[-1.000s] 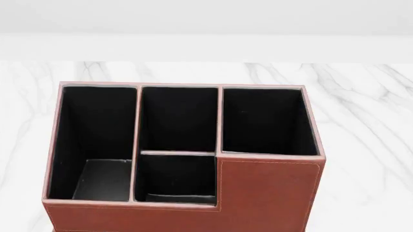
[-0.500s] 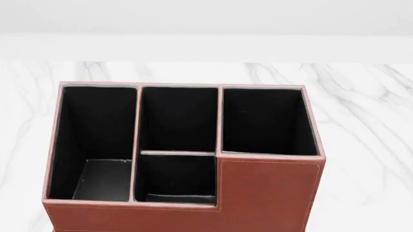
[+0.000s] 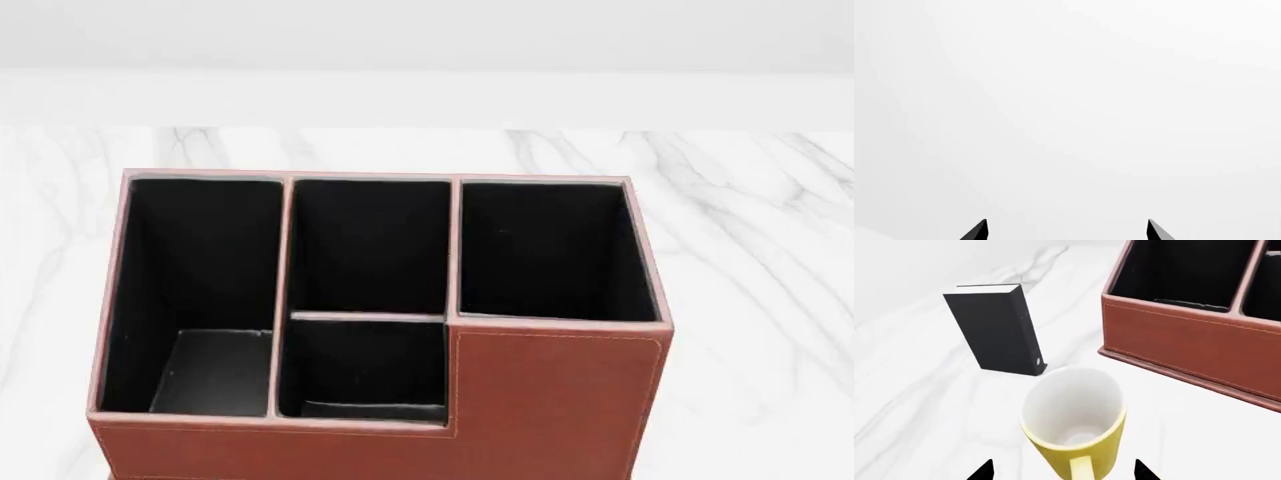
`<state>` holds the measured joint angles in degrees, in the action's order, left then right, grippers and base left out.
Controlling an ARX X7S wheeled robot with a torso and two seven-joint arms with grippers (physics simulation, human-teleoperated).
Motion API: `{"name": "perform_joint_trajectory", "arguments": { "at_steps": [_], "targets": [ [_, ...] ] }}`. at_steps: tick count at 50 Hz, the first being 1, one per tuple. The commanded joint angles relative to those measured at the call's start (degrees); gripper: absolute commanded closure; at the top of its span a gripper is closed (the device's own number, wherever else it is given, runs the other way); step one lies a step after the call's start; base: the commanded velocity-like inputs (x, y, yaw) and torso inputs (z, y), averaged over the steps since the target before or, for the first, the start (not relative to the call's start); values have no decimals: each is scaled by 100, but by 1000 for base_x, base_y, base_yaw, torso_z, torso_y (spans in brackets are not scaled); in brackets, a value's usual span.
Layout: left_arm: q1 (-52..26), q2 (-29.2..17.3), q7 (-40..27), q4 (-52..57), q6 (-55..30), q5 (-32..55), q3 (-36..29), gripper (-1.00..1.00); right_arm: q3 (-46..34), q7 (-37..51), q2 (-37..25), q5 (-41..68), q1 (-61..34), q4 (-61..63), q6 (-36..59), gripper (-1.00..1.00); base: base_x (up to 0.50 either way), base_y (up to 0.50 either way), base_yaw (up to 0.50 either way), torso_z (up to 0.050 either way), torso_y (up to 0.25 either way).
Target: Pick up the yellow and white mug and place it to the right of the caddy.
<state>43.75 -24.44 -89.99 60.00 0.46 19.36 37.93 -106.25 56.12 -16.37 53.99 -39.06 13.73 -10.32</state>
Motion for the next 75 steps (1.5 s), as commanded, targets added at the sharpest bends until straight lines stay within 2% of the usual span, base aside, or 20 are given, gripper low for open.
{"name": "perform_joint_trajectory", "arguments": {
  "at_steps": [1, 55, 64, 65, 75],
  "targets": [
    [20, 5, 0, 0, 27, 0, 4, -100, 11, -177, 42, 106, 60, -221, 21, -100, 0, 0, 0, 0, 0],
    [-59, -44, 0, 0, -56, -40, -60, -100, 62, -1556, 224, 370, 89, -1802, 106, -100, 0, 0, 0, 0, 0],
    [-43, -43, 0, 0, -43, -21, -32, -100, 86, -1541, 223, 370, 104, -1808, 127, -100, 0, 0, 0, 0, 0],
    [-40, -40, 0, 0, -38, -20, -31, -100, 92, -1536, 222, 381, 108, -1810, 133, 100, 0, 0, 0, 0, 0],
    [-76, -50, 0, 0, -69, -38, -62, -100, 106, -1503, 216, 369, 120, -1793, 168, 100, 0, 0, 0, 0, 0]
  ]
}}
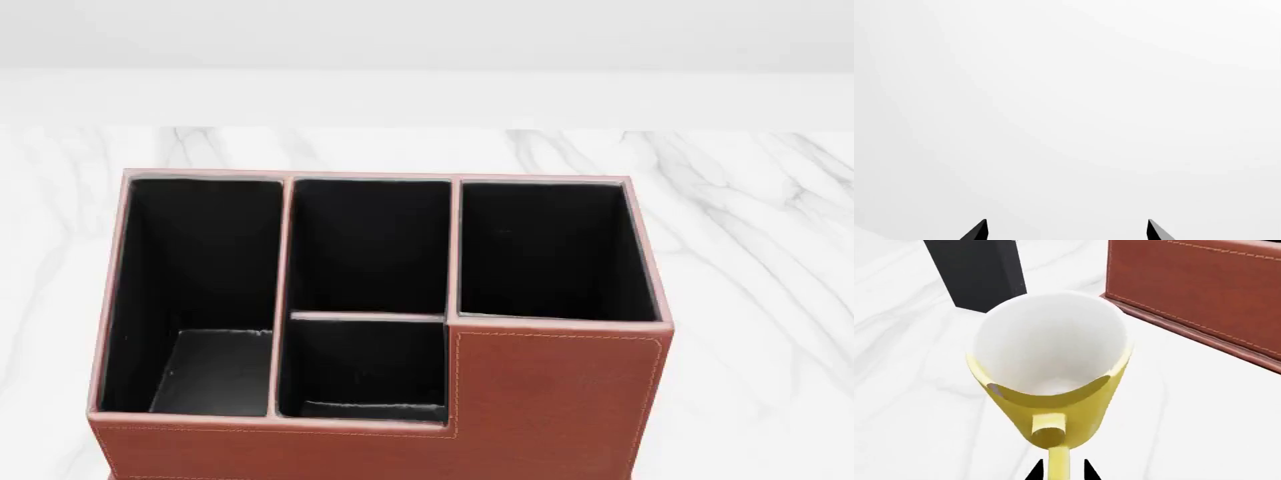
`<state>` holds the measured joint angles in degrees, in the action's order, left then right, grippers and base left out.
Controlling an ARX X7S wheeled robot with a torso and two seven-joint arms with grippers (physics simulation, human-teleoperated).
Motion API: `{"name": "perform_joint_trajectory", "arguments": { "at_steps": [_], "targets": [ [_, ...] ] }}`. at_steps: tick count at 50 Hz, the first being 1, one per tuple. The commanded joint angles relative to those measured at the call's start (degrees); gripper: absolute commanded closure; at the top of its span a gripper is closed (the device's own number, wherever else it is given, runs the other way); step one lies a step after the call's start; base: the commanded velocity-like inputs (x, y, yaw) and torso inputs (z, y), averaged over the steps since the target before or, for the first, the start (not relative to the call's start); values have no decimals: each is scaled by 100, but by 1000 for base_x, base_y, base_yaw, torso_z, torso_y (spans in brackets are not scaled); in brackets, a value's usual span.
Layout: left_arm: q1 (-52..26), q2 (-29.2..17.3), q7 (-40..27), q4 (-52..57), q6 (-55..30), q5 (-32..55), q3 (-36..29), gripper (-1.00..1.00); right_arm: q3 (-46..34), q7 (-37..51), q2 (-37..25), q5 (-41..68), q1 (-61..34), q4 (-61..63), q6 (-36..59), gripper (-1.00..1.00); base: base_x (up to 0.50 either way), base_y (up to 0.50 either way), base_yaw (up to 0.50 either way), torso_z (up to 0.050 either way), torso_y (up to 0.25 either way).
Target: Pick up the yellow and white mug and place it to the right of the caddy.
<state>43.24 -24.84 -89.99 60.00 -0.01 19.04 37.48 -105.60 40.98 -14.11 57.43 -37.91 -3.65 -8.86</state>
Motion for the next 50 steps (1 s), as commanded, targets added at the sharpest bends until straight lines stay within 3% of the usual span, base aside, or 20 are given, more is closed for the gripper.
{"name": "perform_joint_trajectory", "arguments": {
  "at_steps": [1, 11, 28, 50],
  "targets": [
    [-25, -12, 0, 0, -25, -4, -15, -100, 38, 6, -7, 19, 5, -56, 26, 100, 0, 0, 0, 0, 0],
    [-19, -23, 0, 0, -23, 20, 2, -100, 0, 205, -92, -160, -134, 294, 119, 100, 0, 0, 0, 0, 0],
    [-31, -19, 0, 0, -23, -34, -56, -100, -121, 1966, -531, -1113, -1087, 3096, 969, 100, 0, 0, 0, 0, 0],
    [-31, -48, 0, 0, -31, -3, -37, -100, 143, 2504, -848, -1230, -1529, 4110, 1220, 100, 0, 0, 0, 0, 0]
  ]
}}
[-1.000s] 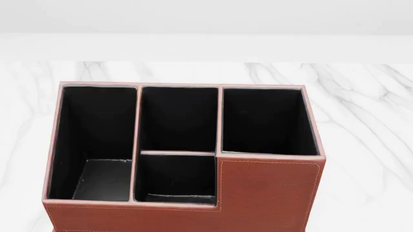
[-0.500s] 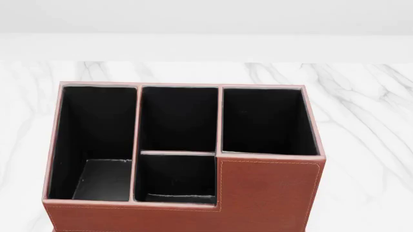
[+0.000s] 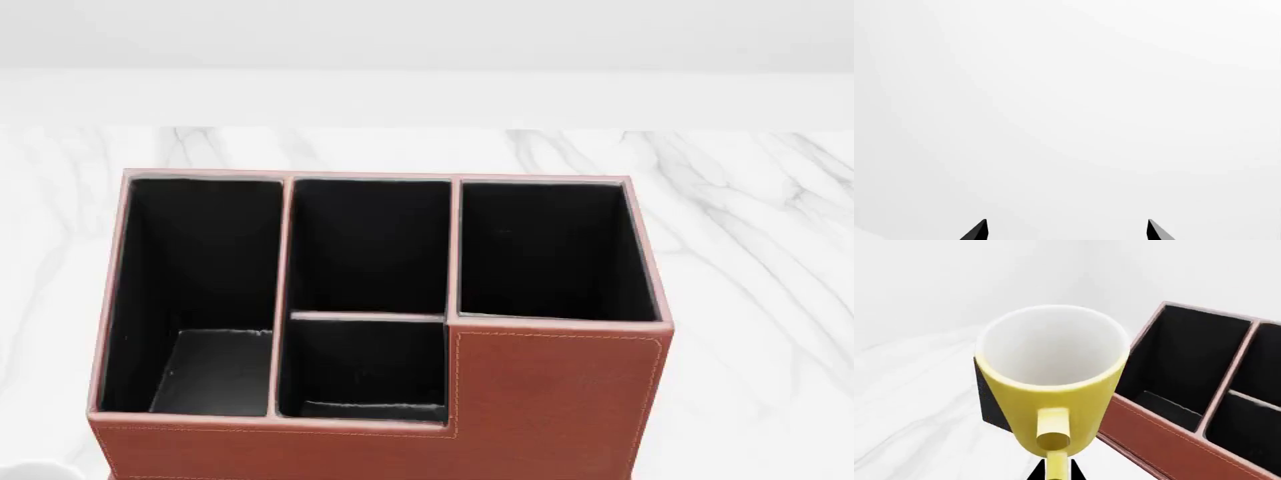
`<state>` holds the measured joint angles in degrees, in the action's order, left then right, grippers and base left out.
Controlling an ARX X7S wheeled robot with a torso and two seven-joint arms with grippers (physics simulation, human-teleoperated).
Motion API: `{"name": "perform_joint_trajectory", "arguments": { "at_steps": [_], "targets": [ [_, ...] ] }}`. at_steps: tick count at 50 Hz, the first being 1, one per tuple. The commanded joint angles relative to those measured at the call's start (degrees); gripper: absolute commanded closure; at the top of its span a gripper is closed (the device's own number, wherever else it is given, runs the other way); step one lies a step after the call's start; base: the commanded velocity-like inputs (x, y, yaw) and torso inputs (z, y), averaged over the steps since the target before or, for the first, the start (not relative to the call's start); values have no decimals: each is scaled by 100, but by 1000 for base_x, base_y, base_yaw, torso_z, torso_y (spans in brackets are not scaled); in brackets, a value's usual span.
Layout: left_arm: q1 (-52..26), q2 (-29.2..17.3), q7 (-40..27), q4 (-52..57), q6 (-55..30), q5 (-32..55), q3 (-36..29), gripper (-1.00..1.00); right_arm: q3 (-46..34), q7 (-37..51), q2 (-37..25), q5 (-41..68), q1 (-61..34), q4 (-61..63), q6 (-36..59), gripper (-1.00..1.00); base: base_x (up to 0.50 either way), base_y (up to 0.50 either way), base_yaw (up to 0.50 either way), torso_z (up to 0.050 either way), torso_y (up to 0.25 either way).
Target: Pick up the yellow and white mug and place it to the right of the caddy.
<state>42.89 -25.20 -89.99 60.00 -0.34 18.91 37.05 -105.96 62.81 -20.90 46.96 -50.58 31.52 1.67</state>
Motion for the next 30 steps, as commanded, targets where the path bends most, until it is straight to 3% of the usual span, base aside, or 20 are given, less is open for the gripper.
{"name": "perform_joint_trajectory", "arguments": {
  "at_steps": [1, 30],
  "targets": [
    [7, -14, 0, 0, 3, 13, 7, -100, 192, 337, -184, -182, -277, 626, 172, 100, 0, 0, 0, 0, 0],
    [36, -13, 0, 0, 33, 39, 32, -100, 539, 916, -552, -242, -722, 1550, 475, 100, 0, 0, 0, 0, 0]
  ]
}}
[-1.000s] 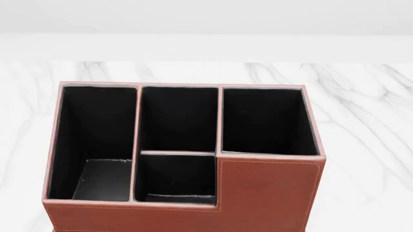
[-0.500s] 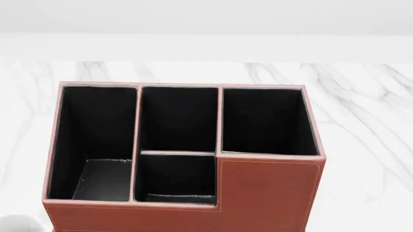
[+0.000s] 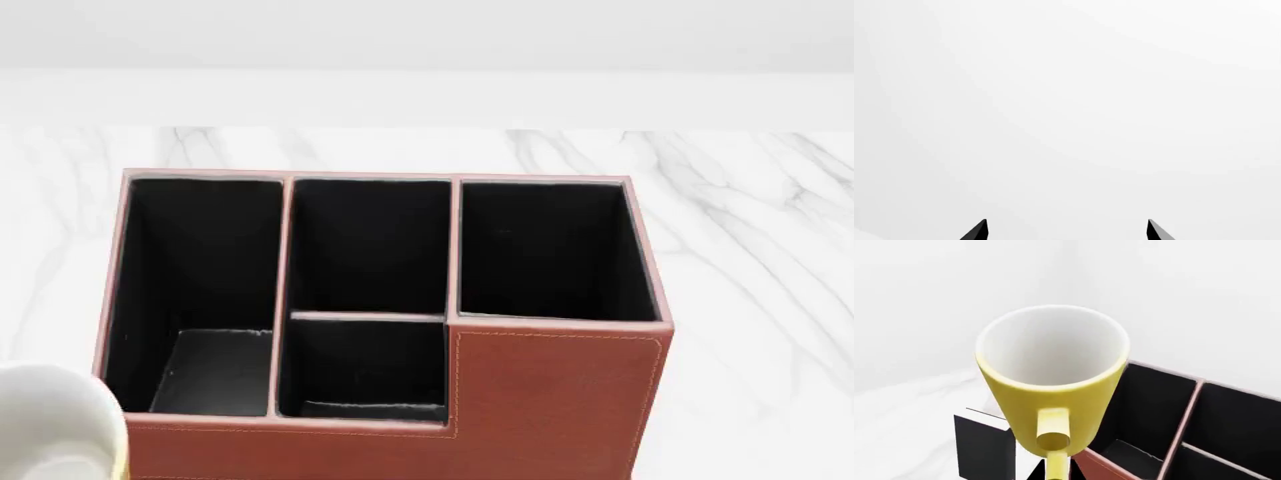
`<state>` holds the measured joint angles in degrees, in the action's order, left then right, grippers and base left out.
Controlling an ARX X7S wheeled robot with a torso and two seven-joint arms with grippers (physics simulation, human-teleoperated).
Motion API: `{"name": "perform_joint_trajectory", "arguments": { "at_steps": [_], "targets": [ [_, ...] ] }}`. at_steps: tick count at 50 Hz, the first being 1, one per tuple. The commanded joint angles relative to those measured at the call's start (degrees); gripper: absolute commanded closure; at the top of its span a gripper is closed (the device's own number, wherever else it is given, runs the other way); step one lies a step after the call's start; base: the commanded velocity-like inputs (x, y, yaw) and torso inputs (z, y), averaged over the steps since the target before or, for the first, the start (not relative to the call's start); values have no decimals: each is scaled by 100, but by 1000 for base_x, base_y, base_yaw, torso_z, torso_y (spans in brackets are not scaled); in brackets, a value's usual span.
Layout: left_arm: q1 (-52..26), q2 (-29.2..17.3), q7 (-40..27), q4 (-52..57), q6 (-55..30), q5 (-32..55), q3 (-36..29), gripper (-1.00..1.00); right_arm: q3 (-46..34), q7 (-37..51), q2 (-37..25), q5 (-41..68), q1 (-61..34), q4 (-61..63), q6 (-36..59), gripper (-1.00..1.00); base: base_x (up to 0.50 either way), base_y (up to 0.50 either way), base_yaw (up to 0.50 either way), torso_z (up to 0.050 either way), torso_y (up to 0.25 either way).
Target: Pick up the yellow and white mug and place it to the right of the caddy.
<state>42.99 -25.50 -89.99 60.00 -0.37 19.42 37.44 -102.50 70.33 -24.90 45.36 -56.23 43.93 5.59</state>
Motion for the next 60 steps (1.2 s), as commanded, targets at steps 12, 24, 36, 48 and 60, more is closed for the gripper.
{"name": "perform_joint_trajectory", "arguments": {
  "at_steps": [12, 24, 36, 48, 60],
  "targets": [
    [-13, 0, 0, 0, -6, -29, -34, -100, 448, 276, -515, -27, -344, 537, -8, 100, 0, 0, 0, 0, 0],
    [-52, -33, 0, 0, -48, -37, -66, -100, 744, 513, -987, 46, -606, 932, -48, 100, 0, 0, 0, 0, 0],
    [-88, -73, 0, 0, -93, -25, -86, -100, 1030, 710, -1531, 122, -836, 1214, -147, 100, 0, 0, 0, 0, 1],
    [-126, -106, 0, 0, -138, -35, -129, -100, 1297, 700, -2183, 214, -893, 1146, -526, 100, 0, 0, 0, 0, 0],
    [-49, -113, 0, 0, -70, 29, -53, -100, 1524, 650, -2755, 310, -814, 920, -983, 100, 0, 0, 0, 0, 1]
  ]
}}
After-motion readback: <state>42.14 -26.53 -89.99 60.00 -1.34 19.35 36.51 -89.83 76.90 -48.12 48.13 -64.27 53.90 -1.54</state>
